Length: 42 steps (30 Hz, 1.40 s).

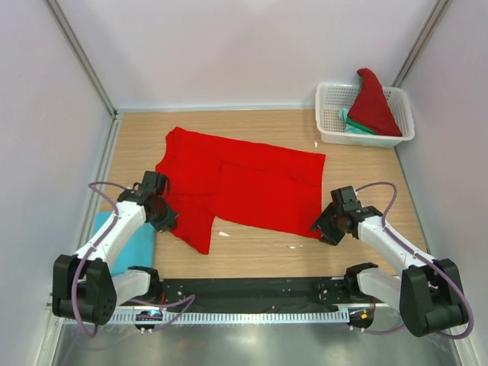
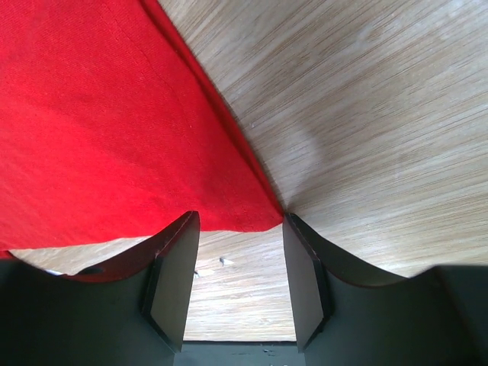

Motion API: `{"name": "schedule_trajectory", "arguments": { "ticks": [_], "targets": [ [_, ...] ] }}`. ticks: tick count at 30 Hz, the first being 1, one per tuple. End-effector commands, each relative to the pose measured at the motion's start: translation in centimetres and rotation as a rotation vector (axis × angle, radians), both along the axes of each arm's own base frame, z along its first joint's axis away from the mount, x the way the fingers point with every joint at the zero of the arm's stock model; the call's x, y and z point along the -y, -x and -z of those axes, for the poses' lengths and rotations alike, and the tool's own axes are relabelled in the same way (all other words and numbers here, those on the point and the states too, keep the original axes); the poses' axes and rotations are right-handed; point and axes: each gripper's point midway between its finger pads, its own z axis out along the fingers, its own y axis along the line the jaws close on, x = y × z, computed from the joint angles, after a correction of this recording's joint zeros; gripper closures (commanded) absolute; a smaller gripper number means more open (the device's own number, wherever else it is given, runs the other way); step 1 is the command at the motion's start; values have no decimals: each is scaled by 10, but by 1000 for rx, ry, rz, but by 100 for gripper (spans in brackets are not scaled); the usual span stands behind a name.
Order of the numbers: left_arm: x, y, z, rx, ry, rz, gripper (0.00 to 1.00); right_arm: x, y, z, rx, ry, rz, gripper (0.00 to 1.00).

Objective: Fold and stack the t-shirts
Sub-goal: Fold the tshirt

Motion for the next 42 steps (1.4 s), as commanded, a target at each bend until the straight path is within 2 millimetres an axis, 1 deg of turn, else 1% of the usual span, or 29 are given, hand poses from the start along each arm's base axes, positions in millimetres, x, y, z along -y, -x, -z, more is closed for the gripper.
{"name": "schedule_trajectory", "arguments": {
  "ticks": [1,3,6,7,10,11,13,14,15,17,18,21,24,26,27,28,29,30,31,32,33,34,35,36,37,38,39,40,42],
  "targets": [
    [-1,-13,-15,50,-24,26,100,2,-1,3,-19,1,35,46],
    [-1,-18,-19,68,-28,31,100,2,3,13,-54,-5,43,48],
    [-1,-24,-26,90,-38,61,100,-1,4,21,-68,-27,38,68],
    [-1,-25,-29,96,-41,68,100,-1,5,21,-73,-27,34,82],
    [1,-32,-38,120,-49,100,100,1,0,15,-56,-10,1,99],
    [1,-34,-41,129,-49,107,100,0,-6,9,-40,-7,-15,99],
    [5,-43,-50,164,-45,133,100,2,-6,7,-51,17,-70,99],
    [6,-47,-52,170,-44,141,100,1,-11,2,-38,24,-91,99],
    [8,-55,-60,194,-43,152,100,2,-12,0,-35,31,-106,99],
    [12,-66,-65,215,-48,179,100,4,-12,-5,-38,54,-147,99],
    [14,-76,-75,247,-46,187,100,6,-11,-6,-42,64,-155,99],
    [22,-101,-89,295,-54,229,100,8,-11,-10,-49,87,-205,99],
    [29,-127,-97,320,-64,262,100,9,-16,-15,-44,102,-251,99],
    [33,-140,-101,332,-65,275,100,6,-29,-23,-14,98,-291,98],
    [38,-150,-109,354,-55,302,100,5,-32,-21,-27,95,-304,98],
    [41,-159,-103,341,-53,315,100,6,-34,-22,-35,98,-317,96],
    [44,-170,-113,365,-53,320,100,7,-44,-29,-18,102,-323,96],
    [44,-175,-114,365,-57,328,100,10,-47,-26,-36,103,-342,96],
    [45,-182,-106,346,-65,329,100,9,-51,-28,-31,89,-352,96],
    [46,-193,-117,373,-71,331,100,8,-60,-34,-13,81,-358,96],
    [47,-198,-119,378,-76,334,100,13,-64,-32,-19,77,-363,96],
    [48,-205,-114,368,-85,336,100,10,-68,-35,-9,45,-374,96],
    [47,-210,-117,375,-91,336,100,11,-75,-39,5,37,-382,97],
    [48,-220,-127,403,-95,334,100,12,-78,-41,3,29,-384,96],
    [48,-225,-129,409,-100,332,100,15,-79,-35,-22,22,-397,96],
    [50,-235,-132,421,-102,332,100,13,-85,-39,-13,5,-410,96],
    [50,-240,-135,431,-105,331,100,12,-88,-39,-19,-8,-420,96],
    [50,-245,-138,440,-108,331,100,13,-87,-32,-55,-24,-427,96],
    [51,-260,-143,458,-110,332,100,9,-95,-34,-52,-57,-444,96]
  ]
}}
